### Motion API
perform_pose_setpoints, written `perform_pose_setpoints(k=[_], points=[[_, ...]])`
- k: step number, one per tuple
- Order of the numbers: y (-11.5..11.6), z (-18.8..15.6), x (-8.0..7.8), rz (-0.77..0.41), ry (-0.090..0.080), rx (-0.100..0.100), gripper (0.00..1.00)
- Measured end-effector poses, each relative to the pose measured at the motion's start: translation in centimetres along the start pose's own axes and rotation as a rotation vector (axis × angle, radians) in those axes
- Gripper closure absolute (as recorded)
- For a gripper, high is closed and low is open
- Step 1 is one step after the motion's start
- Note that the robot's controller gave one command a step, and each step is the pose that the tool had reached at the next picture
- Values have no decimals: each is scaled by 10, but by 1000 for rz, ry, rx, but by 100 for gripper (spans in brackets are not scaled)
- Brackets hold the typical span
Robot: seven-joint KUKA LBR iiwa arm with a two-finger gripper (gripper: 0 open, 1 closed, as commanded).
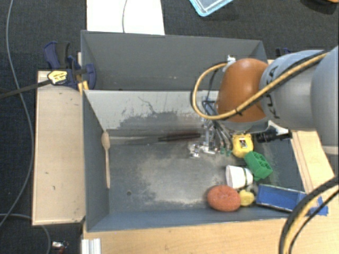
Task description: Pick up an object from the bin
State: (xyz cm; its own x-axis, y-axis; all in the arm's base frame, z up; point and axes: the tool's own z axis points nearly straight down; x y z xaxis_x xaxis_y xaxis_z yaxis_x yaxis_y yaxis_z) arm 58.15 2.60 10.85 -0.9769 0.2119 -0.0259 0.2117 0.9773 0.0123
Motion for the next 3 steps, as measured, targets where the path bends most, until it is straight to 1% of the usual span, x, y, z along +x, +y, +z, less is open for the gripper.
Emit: perform_pose_setpoints(k=[1,2,3], points=[[-2,6,-7,-39,-1,0,0],[1,7,0,195,-2,-3,0],[1,-9,-2,-7,-6,-1,0]])
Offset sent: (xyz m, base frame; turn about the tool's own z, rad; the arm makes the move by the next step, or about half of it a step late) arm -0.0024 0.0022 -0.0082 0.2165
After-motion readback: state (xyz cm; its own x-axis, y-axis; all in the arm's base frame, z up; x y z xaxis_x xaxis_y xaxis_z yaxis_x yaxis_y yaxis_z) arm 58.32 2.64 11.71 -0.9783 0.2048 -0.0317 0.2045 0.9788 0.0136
